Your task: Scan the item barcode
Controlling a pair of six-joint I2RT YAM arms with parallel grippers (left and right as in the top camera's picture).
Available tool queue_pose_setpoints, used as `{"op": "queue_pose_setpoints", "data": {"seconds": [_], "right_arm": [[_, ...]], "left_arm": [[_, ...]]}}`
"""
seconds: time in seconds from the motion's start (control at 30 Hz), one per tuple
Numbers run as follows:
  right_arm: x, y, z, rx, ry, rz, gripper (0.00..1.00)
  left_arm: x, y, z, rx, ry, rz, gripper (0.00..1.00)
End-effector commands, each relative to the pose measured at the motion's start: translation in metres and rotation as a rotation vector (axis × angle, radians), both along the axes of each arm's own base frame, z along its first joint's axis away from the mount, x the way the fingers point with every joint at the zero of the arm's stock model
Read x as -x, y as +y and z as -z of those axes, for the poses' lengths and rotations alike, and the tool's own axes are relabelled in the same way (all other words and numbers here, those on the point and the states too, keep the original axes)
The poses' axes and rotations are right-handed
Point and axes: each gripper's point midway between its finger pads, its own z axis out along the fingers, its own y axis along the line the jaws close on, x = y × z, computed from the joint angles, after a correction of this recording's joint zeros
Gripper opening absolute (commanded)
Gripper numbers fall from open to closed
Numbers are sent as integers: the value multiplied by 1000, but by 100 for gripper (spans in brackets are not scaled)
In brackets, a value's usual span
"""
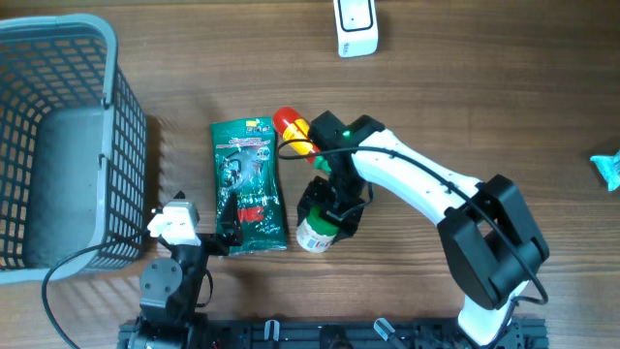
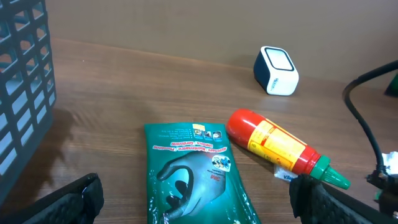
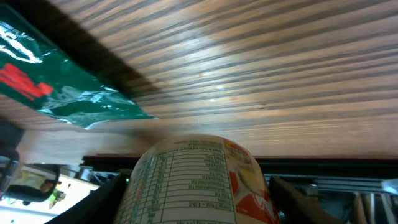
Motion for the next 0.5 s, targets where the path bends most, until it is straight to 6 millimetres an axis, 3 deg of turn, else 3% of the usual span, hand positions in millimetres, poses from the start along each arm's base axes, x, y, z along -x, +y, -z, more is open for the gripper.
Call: {"op": "queue_pose_setpoints", "data": {"seconds": [0.0, 0.13, 0.47], "right_arm": [[2, 19, -16, -85, 36, 27, 49], [7, 26, -24, -160, 51, -8, 45], [8, 27, -26, -215, 24, -75, 45]], "left_arm": [[0, -1, 1, -17, -4, 8, 100], [0, -1, 1, -17, -4, 8, 100], [0, -1, 1, -17, -4, 9, 100]]}}
